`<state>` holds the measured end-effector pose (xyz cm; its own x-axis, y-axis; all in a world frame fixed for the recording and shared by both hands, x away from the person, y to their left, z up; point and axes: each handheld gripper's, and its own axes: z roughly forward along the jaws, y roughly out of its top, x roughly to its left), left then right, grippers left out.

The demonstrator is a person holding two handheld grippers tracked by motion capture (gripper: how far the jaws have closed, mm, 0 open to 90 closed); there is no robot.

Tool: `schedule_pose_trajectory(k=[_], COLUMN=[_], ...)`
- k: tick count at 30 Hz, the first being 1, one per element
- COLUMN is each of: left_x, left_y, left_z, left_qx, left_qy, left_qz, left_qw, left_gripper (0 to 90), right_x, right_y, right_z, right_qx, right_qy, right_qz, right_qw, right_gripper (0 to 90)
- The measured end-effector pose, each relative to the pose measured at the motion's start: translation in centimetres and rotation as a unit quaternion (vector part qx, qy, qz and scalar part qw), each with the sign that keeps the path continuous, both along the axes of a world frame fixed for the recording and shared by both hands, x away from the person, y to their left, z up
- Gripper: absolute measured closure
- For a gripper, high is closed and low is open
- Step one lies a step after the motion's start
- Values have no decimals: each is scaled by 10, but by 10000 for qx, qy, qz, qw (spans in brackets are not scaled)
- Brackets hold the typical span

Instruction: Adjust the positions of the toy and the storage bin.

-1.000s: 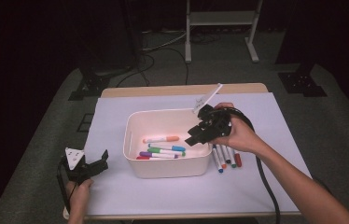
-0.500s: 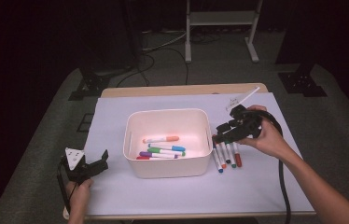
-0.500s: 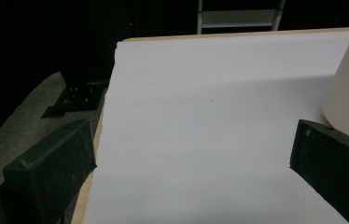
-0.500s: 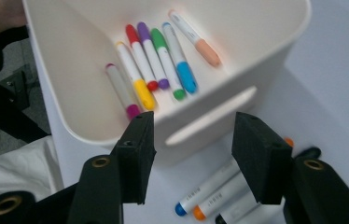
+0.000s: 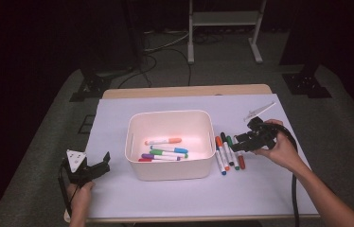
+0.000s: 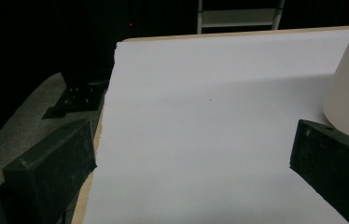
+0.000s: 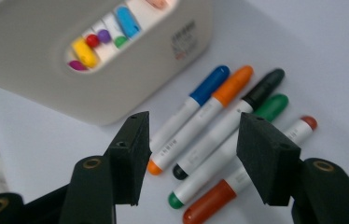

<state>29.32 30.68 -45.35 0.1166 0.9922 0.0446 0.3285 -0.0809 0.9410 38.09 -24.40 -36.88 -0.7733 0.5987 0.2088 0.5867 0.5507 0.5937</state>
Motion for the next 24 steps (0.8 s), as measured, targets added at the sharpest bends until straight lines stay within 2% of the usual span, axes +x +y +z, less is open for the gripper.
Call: schedule_pose_trajectory(k=[11,19,24], left_x=[0,0,0], left_y=[0,0,0], left_z=[0,0,0], left_qx=[-1,-1,-1], left_qy=[-1,-9,-12], left_qz=[-3,-5,-16], left_qw=[10000,10000,10000], left_gripper=[0,0,0], right_x=[9,14,15], right_y=[-12,-11,-15], right_z=[-37,-53,-60], right_qx=[-237,-427,-519], right_qy=[159,189,213], right_qz=[-532,-708,-938], right_qw=[9982,9964,9940], right_gripper=[439,469,496])
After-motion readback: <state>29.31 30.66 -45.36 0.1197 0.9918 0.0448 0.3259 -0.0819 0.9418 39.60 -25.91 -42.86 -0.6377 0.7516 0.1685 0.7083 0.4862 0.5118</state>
